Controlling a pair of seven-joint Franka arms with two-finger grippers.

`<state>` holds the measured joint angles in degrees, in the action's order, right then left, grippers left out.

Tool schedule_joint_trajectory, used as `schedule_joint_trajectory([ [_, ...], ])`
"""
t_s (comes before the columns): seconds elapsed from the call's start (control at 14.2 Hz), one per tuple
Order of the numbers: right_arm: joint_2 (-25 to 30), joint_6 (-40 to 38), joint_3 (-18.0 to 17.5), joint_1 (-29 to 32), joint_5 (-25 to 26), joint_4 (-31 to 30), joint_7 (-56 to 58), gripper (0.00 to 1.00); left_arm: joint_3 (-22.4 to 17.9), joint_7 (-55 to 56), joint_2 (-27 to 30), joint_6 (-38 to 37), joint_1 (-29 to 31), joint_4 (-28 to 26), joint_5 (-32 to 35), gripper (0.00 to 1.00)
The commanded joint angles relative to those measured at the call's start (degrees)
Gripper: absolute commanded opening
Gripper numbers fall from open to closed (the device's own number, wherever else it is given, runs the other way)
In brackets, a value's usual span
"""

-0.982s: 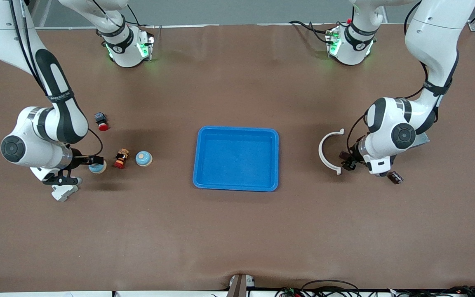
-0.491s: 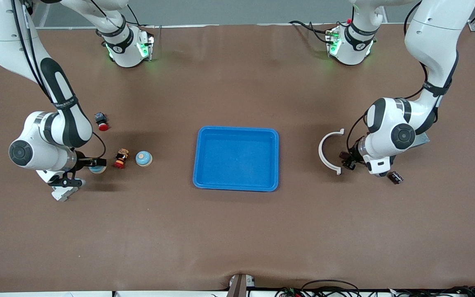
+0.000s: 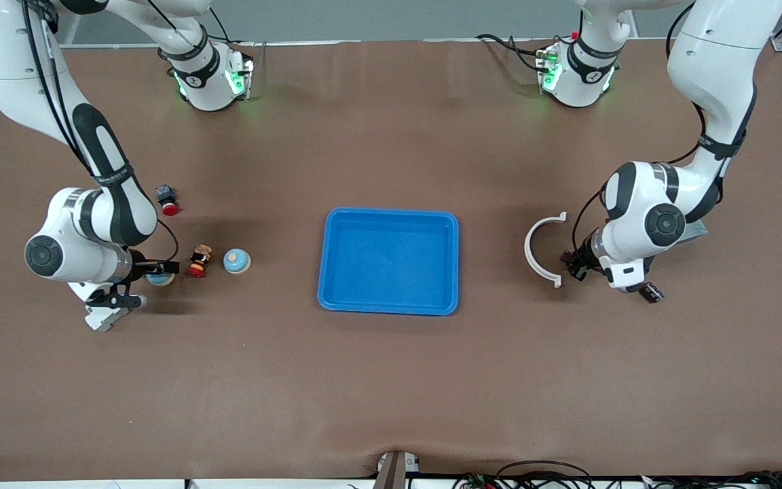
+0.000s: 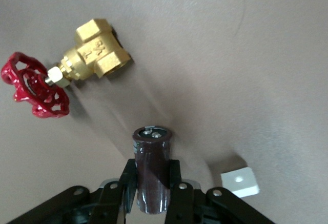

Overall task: Place electrolytic capacitor and blue bell in tray
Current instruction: 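Grasp the brown capacitor with the left gripper while the right gripper grasps the bell, then carry the capacitor and the bell over the blue tray with both grippers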

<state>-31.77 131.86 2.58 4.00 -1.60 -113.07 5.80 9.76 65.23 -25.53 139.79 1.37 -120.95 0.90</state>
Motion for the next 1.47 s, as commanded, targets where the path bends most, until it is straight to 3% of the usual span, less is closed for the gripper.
schedule_joint_trajectory([
  [0.0,-0.67,-0.29,-0.3,0.57,-0.15,1.01,0.7,1.0,0.17,1.48,2.93,-1.01,-0.23,-0.07,1.29,0.0],
  [0.28,-0.67,-0.29,-0.3,0.57,-0.07,1.01,1.93,0.36,1.57,2.7,4.08,-13.02,-0.66,6.59,1.29,0.0],
  [0.49,-0.67,-0.46,-0.3,0.4,-0.07,1.1,2.37,0.1,3.07,6.57,4.08,-17.36,-2.86,9.86,1.29,0.0],
  [0.7,0.38,-2.12,-0.3,0.23,-0.07,1.19,3.25,0.08,3.07,10.34,3.91,-17.36,-6.98,10.83,1.38,0.0],
  [1.05,6.35,-14.69,-0.3,-1.35,-0.15,4.18,2.46,0.09,3.5,15.62,3.47,-17.27,-10.94,11.09,3.32,0.0],
  [1.4,10.75,-20.93,-0.47,-10.57,-0.5,4.26,-17.79,0.1,3.51,24.05,1.89,-17.27,-16.74,14.95,3.23,0.0],
])
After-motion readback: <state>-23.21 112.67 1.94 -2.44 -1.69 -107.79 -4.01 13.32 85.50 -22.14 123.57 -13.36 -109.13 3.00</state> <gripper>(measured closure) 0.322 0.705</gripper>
